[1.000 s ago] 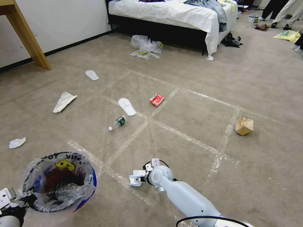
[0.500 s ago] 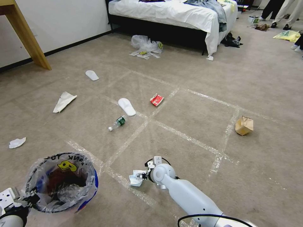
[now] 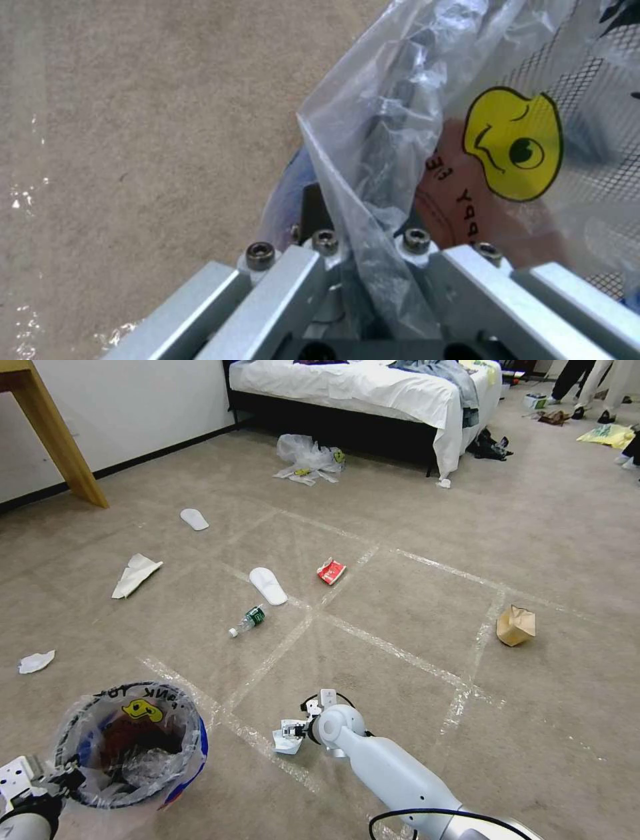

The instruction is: Pick up the trash bin and place the garbage on the floor into it.

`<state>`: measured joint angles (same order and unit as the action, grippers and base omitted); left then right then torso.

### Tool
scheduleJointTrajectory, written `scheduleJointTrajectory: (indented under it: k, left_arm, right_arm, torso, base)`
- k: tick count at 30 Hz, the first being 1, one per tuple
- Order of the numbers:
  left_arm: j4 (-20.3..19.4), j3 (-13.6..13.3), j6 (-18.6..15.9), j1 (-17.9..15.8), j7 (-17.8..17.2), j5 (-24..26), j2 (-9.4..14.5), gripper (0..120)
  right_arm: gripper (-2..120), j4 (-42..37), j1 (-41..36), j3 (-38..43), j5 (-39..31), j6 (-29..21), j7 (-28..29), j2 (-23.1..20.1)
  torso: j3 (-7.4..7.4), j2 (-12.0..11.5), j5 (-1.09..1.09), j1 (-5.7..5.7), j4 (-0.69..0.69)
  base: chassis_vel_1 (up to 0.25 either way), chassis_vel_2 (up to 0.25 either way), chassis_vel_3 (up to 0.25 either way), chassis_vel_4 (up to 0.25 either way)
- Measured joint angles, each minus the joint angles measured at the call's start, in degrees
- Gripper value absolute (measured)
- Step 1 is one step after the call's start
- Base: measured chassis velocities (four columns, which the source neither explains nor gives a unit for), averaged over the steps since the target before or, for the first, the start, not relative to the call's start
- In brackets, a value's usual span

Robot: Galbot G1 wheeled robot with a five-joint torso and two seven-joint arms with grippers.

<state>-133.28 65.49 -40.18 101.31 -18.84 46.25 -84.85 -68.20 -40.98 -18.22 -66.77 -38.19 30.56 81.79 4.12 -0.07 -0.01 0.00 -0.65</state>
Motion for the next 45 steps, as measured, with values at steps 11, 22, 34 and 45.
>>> scheduleJointTrajectory:
  k: [11, 22, 34, 45]
  left_arm:
    - [1.0, 0.0, 0.0, -0.9, 0.0, 0.3, 0.5, 1]
    - [1.6, 0.1, -0.1, -1.6, -0.1, 0.5, 0.8, 1]
    - [1.8, -0.6, -0.1, -1.9, -0.1, 0.3, 0.8, 1]
    - [1.5, -1.0, 0.0, -1.6, -0.1, 0.1, 0.5, 1]
  right_arm:
    - [81, 3.4, 0.9, -0.8, 1.5, 0.6, -1.6, 2.1]
    - [57, 4.0, 1.3, -1.4, 2.3, 0.9, -2.0, 3.1]
    - [11, 3.6, 0.4, -1.4, 3.7, 1.4, -2.4, 2.5]
    - [0, 2.2, -0.3, -1.3, 4.3, 1.8, -2.4, 1.2]
  torso:
    - [0.00, 0.0, 0.00, 0.00, 0.00]
    - [0.00, 0.0, 0.00, 0.00, 0.00]
    - [0.00, 0.0, 0.00, 0.00, 0.00]
    - [0.00, 0.0, 0.00, 0.00, 0.00]
  base:
    - [0.000, 0.000, 0.000, 0.000]
    - [0.000, 0.000, 0.000, 0.000]
    - [0.000, 0.000, 0.000, 0.000]
    - [0.000, 0.000, 0.000, 0.000]
